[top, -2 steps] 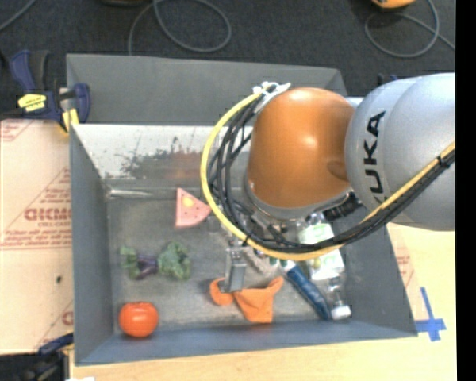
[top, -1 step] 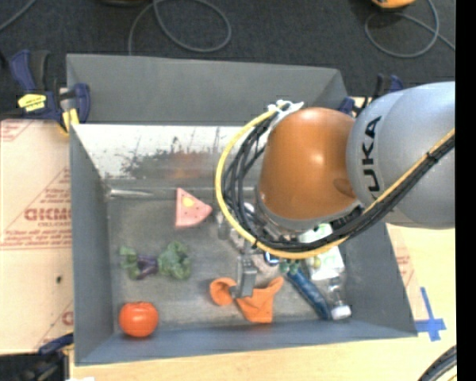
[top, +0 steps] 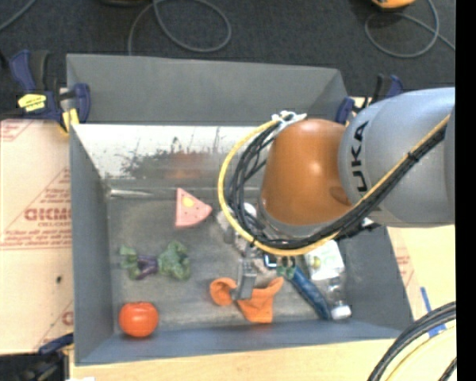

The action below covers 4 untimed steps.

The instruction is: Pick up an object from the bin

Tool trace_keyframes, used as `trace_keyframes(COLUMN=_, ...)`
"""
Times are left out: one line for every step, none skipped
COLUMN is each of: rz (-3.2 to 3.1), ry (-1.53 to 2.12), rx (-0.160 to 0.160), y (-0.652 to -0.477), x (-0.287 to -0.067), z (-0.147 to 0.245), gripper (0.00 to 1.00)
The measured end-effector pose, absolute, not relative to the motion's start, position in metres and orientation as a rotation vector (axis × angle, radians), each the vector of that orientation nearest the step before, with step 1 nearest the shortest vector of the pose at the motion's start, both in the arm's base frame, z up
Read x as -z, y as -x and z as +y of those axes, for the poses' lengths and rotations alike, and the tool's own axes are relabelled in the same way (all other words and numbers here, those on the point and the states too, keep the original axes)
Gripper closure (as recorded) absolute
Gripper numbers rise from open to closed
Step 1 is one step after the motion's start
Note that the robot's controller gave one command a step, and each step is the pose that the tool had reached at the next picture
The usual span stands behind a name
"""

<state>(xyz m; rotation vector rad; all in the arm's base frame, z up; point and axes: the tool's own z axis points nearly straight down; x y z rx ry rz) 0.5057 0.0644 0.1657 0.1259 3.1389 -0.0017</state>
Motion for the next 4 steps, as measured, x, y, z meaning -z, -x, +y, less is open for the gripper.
trace_keyframes(rz=3.129, ry=-0.135, rx=-0.004, y=-0.508, x=-0.132, z=0.054, gripper=0.00)
trace_keyframes(rz=3.108, ry=-0.456, rx=0.001, y=-0.495, x=-0.100, z=0.040, gripper=1.00)
trace_keyframes(rz=3.107, ry=-0.458, rx=0.001, y=-0.495, x=-0.100, z=0.039, gripper=1.00)
trace_keyframes(rz=3.098, ry=-0.454, rx=-0.003, y=-0.493, x=-0.274, z=0.053, gripper=1.00)
